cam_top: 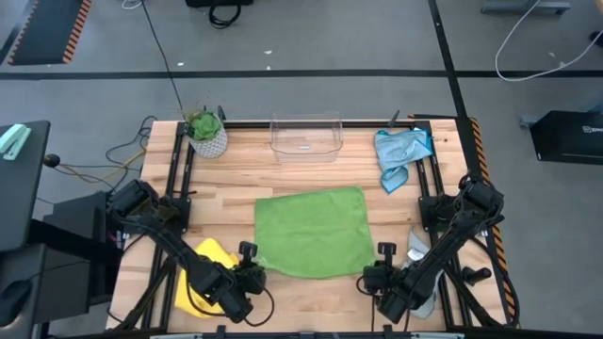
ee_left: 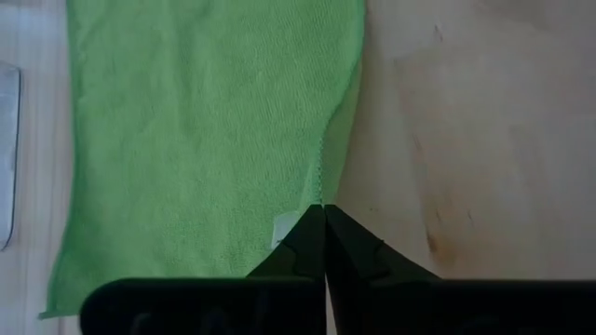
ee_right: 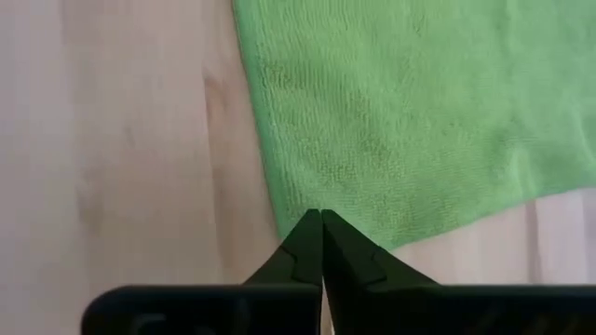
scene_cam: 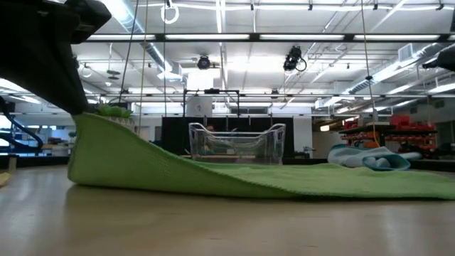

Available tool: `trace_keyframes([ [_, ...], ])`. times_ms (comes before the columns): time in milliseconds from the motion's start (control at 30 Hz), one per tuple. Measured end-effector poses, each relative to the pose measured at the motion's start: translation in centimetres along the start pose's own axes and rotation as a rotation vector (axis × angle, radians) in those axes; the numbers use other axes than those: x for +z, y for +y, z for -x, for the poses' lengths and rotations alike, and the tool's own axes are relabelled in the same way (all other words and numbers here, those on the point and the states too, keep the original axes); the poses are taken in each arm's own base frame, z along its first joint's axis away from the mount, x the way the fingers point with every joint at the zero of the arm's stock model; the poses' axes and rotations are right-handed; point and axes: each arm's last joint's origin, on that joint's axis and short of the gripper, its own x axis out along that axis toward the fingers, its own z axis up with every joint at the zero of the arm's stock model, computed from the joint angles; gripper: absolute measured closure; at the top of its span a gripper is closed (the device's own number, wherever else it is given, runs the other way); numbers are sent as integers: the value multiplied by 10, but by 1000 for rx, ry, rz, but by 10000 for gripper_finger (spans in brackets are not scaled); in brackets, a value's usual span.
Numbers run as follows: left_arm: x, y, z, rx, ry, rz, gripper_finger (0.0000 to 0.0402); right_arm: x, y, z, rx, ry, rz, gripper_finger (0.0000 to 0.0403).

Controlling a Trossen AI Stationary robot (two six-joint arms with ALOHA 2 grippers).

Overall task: Fold microfiber towels
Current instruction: Fold the green microfiber cloth

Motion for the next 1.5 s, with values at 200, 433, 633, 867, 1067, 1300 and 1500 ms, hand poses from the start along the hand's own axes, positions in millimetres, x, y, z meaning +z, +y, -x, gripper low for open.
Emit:
trace_keyframes([
  [200,-4,-3,3,4,16,-22,397,-3,4,13,9,35,113,322],
  [433,-6,-3,4,7,25,-15,393,-24,-1,0,-39,69,300,217],
  [633,-6,-3,4,7,25,-15,393,-28,1,-12,-25,-22,372,199],
  [867,-6,-3,4,8,25,-16,397,-22,6,-14,-34,-124,368,216],
  [1067,-6,-3,4,8,26,-15,394,-14,8,-15,-41,-199,353,242],
  [1300,-6,-3,4,8,26,-11,392,-14,8,-14,-33,-191,326,293],
  [1500,-4,0,2,35,8,56,396,-1,13,-9,40,-207,141,269],
])
